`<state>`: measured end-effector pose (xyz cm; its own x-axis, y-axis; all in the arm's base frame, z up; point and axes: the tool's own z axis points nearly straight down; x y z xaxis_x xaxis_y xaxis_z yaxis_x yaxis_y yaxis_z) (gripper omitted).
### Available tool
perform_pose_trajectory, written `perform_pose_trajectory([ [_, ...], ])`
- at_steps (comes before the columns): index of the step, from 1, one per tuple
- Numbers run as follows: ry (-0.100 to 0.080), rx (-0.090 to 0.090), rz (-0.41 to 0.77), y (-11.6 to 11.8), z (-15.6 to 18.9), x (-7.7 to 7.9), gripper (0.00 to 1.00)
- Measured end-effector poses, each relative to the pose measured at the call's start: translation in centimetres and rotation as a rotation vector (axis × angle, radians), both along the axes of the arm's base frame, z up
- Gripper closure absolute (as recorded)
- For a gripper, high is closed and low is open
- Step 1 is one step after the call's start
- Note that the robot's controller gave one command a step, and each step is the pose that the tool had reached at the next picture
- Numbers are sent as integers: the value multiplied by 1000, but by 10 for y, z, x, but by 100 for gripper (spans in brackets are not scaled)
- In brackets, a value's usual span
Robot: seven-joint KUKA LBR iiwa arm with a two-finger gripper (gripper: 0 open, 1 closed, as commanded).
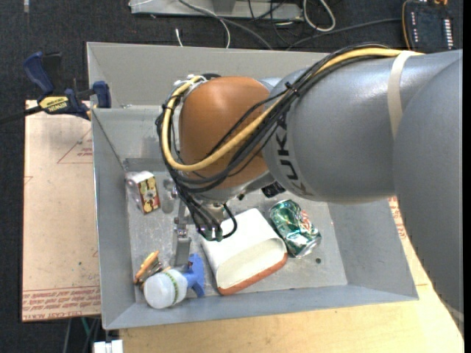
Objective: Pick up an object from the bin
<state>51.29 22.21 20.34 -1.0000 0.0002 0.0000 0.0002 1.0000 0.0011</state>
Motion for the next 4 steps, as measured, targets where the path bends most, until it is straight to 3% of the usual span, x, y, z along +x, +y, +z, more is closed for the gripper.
perform_pose_trajectory([
  [1, 2, 1, 242, 2, -98, -22, 0],
  [2, -6, 2, 353, 3, -83, -31, 0],
  [3, -1, 3, 261, -50, -104, -11, 0],
  [4, -33, 3, 544, -18, -129, -26, 0],
])
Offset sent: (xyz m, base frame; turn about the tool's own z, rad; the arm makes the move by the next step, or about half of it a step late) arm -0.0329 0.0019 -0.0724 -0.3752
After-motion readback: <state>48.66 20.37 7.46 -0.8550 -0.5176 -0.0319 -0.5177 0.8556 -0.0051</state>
